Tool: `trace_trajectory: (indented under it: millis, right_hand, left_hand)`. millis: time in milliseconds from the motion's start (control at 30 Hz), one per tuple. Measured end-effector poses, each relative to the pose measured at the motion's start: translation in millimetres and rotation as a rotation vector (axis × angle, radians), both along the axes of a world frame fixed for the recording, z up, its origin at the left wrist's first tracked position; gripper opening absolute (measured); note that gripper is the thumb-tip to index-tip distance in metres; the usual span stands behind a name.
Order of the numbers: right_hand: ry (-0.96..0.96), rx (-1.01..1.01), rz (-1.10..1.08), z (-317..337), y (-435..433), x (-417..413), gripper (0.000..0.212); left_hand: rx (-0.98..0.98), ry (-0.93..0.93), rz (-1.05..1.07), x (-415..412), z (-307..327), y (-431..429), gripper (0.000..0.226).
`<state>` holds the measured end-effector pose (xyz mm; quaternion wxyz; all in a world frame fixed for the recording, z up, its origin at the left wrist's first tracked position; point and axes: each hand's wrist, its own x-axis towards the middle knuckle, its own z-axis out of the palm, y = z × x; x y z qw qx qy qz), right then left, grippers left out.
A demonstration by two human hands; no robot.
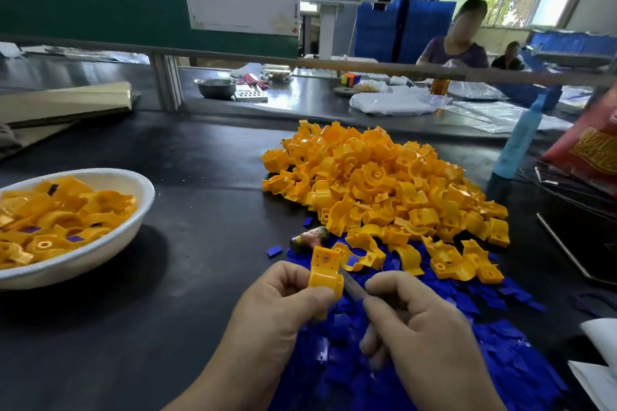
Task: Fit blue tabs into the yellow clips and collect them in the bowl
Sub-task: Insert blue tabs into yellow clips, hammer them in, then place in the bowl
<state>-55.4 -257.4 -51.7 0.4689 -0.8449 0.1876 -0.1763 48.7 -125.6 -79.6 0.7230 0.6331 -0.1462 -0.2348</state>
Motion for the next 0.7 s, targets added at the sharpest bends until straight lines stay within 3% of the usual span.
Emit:
trace_trajectory:
  millis: [67, 167, 467, 567, 700]
  right_hand:
    - [-0.07, 0.234, -0.008, 4.5, -3.8, 0.9, 0.013]
    - [-0.196, 0.377, 0.005, 5.6, -2.9, -0.1, 0.023]
    - [-0.185, 0.028, 0.022, -0.6, 1.9, -1.9, 0.019]
    - [-0.187, 0.033, 0.007, -2.3, 0.6, -1.4, 0.013]
    - [-0.214, 0.182, 0.016, -4.9, -0.9, -0.9, 0.022]
  left_hand:
    - [-0.01, 0.034, -0.026, -3.1, 0.1, -1.7, 0.028]
    - [-0.012, 0.037, -0.063, -8.0, -1.0, -2.8, 0.03]
    - [0.037, -0.035, -0.15, -17.8, -1.2, -0.6, 0.022]
    - [0.022, -0.079, -0.176, -22.0, -0.9, -0.7, 0.018]
    - [0.012, -0.123, -0.18, -24.1, -0.1, -0.3, 0.017]
